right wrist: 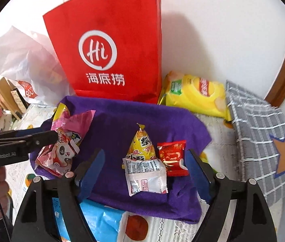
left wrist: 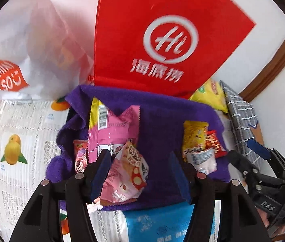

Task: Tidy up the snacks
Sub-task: 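Open both tools to drop the two packets onto the towel, then grasp the pink-white candy packet with the right tool while the left tool grasps the pink peach candy bag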

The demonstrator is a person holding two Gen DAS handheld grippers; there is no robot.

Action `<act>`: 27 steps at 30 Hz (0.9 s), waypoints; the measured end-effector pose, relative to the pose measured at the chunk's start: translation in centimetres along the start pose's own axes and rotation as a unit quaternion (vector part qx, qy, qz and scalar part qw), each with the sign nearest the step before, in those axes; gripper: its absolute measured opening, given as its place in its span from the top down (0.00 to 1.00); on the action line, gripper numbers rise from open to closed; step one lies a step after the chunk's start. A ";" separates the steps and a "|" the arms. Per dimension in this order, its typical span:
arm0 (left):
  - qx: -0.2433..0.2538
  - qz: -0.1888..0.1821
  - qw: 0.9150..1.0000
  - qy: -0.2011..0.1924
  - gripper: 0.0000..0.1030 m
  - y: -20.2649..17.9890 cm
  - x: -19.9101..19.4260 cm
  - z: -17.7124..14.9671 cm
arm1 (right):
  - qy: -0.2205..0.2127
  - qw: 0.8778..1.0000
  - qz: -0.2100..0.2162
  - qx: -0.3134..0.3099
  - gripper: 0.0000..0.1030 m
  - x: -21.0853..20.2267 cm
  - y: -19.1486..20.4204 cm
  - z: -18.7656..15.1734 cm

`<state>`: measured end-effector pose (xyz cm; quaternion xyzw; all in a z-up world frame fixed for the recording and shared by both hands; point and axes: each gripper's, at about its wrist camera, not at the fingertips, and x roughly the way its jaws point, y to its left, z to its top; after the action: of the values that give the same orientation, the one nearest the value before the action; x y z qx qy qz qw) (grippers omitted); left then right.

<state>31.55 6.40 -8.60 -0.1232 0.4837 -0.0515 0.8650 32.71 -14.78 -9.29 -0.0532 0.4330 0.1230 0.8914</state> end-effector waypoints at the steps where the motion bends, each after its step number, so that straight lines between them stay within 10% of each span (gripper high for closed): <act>1: 0.002 0.000 1.000 -0.009 0.42 -0.1 -0.8 0.0 | -0.001 1.000 -0.012 0.002 0.18 -0.5 0.2 -0.1; 22: 0.052 -0.022 0.994 -0.098 0.39 -1.2 -10.7 -8.5 | -0.029 0.999 0.025 0.036 0.18 -7.4 -0.5 -12.1; 27: 0.046 -0.003 0.996 -0.082 0.39 0.3 -10.2 -11.4 | 0.007 0.999 0.030 0.014 0.39 -6.2 0.6 -15.6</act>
<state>16.50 6.93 -5.99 -0.0887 0.4079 -0.0660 0.9063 17.03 -18.44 -14.09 -0.0287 0.4420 0.1434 0.8850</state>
